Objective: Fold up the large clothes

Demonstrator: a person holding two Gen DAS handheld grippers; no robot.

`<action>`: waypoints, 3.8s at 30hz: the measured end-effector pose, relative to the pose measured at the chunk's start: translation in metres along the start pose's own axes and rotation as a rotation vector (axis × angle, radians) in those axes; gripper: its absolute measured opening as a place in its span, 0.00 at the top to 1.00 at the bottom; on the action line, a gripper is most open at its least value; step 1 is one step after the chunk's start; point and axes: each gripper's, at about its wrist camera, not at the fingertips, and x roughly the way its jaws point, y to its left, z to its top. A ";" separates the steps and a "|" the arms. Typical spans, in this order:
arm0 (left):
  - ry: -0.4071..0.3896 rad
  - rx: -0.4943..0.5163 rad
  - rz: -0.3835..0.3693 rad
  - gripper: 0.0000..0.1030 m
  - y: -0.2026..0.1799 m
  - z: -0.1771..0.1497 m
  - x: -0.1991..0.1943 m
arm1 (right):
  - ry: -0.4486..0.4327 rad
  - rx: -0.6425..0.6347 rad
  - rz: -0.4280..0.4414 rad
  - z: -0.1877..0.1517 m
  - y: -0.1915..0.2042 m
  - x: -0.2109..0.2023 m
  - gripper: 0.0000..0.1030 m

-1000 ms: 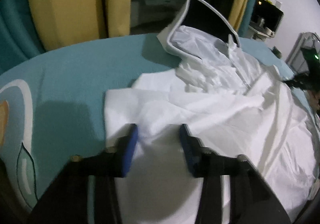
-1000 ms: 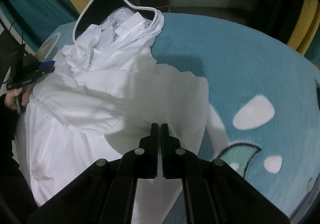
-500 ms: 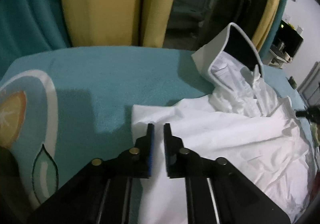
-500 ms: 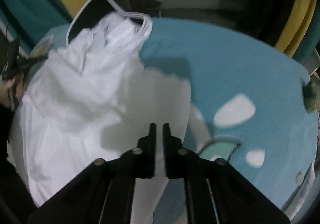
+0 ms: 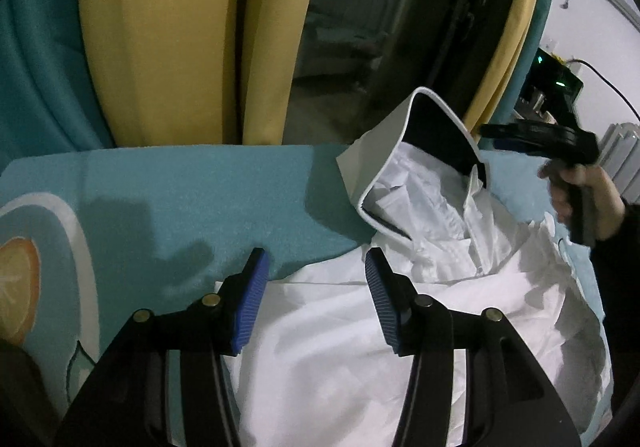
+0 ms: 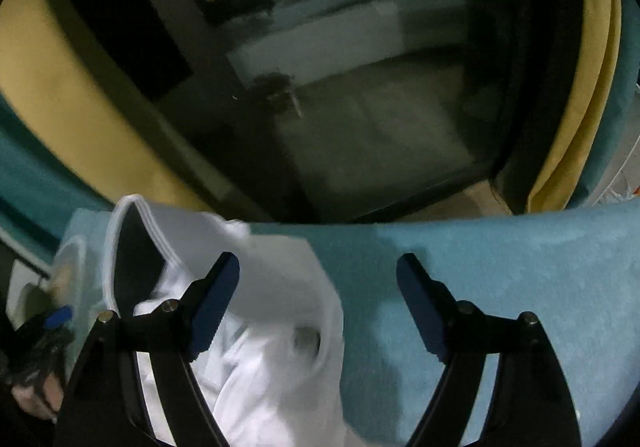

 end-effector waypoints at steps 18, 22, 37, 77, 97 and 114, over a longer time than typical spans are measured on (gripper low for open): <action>0.018 0.000 -0.058 0.40 -0.004 0.045 0.048 | -0.008 -0.777 -0.283 -0.118 0.065 -0.017 0.85; 0.110 0.081 -0.142 0.40 -0.032 0.043 0.079 | -0.059 -0.858 -0.294 -0.127 0.040 -0.045 0.85; 0.216 0.313 -0.164 0.32 -0.064 0.024 0.106 | 0.148 -0.193 0.274 -0.068 -0.043 -0.011 0.69; -0.060 0.460 -0.023 0.78 -0.097 -0.113 -0.075 | -0.138 -0.988 -0.312 -0.246 0.086 -0.119 0.78; -0.049 0.239 -0.154 0.57 -0.099 -0.085 -0.066 | -0.019 -0.465 0.132 -0.191 0.154 -0.077 0.95; 0.051 0.360 -0.217 0.57 -0.140 -0.091 -0.023 | 0.153 -0.775 0.107 -0.305 0.124 -0.134 0.91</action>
